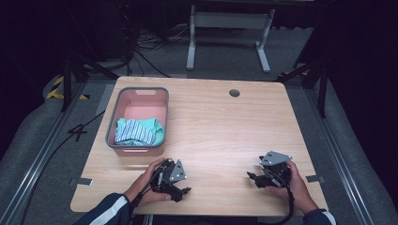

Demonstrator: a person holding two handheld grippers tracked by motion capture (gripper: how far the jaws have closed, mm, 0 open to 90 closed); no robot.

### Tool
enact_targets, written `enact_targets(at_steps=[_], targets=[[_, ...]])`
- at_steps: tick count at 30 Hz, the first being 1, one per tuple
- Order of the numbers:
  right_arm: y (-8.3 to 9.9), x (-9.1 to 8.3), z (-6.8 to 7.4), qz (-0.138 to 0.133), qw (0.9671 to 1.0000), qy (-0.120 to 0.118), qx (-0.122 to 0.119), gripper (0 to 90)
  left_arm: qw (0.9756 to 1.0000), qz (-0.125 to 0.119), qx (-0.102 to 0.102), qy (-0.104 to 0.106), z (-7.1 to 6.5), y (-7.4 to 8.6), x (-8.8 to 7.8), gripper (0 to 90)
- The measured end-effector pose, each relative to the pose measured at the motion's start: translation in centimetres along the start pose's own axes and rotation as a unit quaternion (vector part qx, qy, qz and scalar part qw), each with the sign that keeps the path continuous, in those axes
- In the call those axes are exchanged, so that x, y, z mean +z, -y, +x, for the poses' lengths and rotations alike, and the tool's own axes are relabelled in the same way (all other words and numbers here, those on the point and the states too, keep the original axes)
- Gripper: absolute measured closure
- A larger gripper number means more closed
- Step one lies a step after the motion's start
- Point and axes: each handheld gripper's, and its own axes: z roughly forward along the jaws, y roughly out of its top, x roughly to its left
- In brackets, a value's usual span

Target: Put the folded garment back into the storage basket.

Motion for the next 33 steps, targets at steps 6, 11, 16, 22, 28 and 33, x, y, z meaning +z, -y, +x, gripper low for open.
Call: enact_targets(at_steps=[6, 11, 16, 22, 28, 33], targets=[[2.1, -0.4, -0.6, -0.013, 0.9987, -0.021, 0.045, 25.1, 0.9979, -0.036, -0.038, 0.039, 0.8, 1.2, 0.4, 15.0], [3.2, -0.2, -1.0, -0.044, 0.9967, -0.02, 0.065, 16.6, 0.9972, -0.043, -0.04, 0.046, 1.1, 1.5, 0.5, 14.7], [3.3, -0.1, -1.1, -0.039, 0.9955, -0.024, 0.083, 16.4, 0.9972, -0.042, -0.04, 0.046, 1.1, 1.5, 0.5, 14.5], [3.2, -0.1, -1.2, -0.036, 0.9953, -0.02, 0.088, 13.4, 0.9971, -0.043, -0.042, 0.046, 1.1, 1.4, 0.6, 13.7], [3.2, 0.0, -1.3, -0.03, 0.9949, -0.013, 0.096, 8.4, 0.9972, -0.042, -0.042, 0.046, 1.1, 1.4, 0.6, 12.6], [3.2, 0.1, -1.3, -0.026, 0.9945, -0.008, 0.101, 5.9, 0.9972, -0.041, -0.042, 0.047, 1.1, 1.4, 0.6, 12.4]])
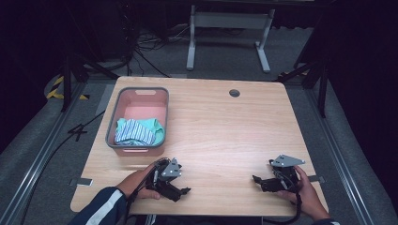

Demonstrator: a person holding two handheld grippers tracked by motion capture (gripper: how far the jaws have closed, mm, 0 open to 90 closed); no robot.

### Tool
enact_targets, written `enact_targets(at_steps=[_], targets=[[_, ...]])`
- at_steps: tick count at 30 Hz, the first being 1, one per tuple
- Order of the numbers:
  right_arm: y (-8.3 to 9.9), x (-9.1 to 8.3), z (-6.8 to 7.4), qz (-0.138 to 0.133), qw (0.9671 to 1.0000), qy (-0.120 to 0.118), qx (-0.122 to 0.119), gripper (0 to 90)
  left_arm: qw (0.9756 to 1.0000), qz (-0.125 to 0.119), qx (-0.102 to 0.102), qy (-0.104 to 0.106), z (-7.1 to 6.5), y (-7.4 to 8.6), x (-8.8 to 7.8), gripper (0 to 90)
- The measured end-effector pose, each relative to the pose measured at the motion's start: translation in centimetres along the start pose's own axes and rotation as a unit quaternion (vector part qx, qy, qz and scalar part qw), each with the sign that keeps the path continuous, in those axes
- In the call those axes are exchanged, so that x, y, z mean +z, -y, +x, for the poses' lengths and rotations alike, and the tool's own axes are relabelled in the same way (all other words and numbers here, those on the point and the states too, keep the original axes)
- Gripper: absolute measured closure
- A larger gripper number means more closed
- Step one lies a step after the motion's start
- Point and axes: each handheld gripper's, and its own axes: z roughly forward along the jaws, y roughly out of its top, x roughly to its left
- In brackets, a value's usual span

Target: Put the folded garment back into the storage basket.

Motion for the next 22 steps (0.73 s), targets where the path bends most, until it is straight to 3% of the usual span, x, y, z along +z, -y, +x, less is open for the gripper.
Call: enact_targets(at_steps=[22], targets=[[-0.01, -0.01, -0.01, 0.001, 1.0, 0.0, 0.0, 5.8, 1.0, 0.002, -0.003, -0.004, -0.09, -0.02, 0.03, 12.0]])
